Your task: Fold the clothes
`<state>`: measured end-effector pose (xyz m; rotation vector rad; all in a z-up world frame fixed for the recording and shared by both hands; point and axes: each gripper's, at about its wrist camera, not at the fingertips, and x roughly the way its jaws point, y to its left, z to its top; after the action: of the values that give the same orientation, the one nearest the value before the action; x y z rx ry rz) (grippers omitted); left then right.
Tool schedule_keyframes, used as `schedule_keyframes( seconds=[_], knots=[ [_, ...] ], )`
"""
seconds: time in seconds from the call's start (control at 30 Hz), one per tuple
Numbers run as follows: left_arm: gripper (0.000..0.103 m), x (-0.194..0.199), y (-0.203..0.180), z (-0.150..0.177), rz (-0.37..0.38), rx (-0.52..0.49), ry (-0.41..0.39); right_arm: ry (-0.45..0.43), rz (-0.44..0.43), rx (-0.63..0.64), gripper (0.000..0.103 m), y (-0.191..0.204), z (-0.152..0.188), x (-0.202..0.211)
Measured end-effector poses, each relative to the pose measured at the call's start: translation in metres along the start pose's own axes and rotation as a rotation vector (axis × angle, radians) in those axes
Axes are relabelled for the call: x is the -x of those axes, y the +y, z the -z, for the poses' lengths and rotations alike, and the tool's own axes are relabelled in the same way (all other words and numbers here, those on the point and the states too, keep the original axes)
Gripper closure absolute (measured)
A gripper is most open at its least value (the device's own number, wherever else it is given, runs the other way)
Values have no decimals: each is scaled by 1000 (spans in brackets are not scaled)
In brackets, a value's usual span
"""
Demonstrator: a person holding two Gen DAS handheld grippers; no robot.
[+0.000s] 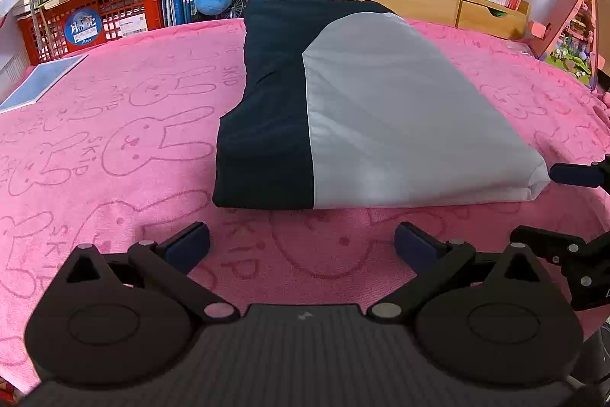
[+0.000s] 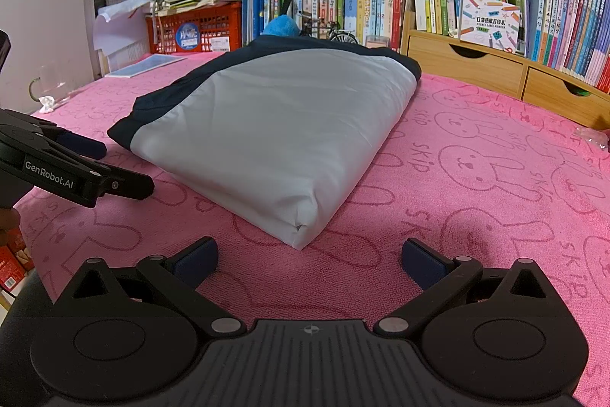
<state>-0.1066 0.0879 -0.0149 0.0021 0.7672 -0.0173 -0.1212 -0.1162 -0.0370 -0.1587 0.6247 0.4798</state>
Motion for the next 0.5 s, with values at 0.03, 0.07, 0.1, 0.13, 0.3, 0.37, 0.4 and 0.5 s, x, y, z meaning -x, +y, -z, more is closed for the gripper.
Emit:
schedule_keyframes(
  seconds=[0.03, 0.07, 0.1, 0.13, 0.3, 0.37, 0.4, 0.5],
  knots=[
    [0, 0, 0, 0, 0, 0, -1, 0, -1, 0, 0, 0, 0, 0],
    [0, 0, 0, 0, 0, 1, -1, 0, -1, 1, 0, -1, 0, 0],
    [0, 0, 0, 0, 0, 1, -1, 0, -2, 1, 0, -1, 0, 0],
    [0, 0, 1, 0, 0, 1, -2, 0, -1, 1, 0, -1, 0, 0],
    [0, 0, 2, 1, -3, 4, -5, 0, -1, 1, 0, -1, 0, 0],
    [0, 0, 2, 1, -3, 4, -6, 0, 0, 0, 0, -1, 0, 0],
    [0, 0, 2, 1, -3, 4, -7, 0, 0, 0, 0, -1, 0, 0],
    [0, 0, 2, 1, -3, 3, -7, 0, 0, 0, 0, -1, 0, 0]
  ],
)
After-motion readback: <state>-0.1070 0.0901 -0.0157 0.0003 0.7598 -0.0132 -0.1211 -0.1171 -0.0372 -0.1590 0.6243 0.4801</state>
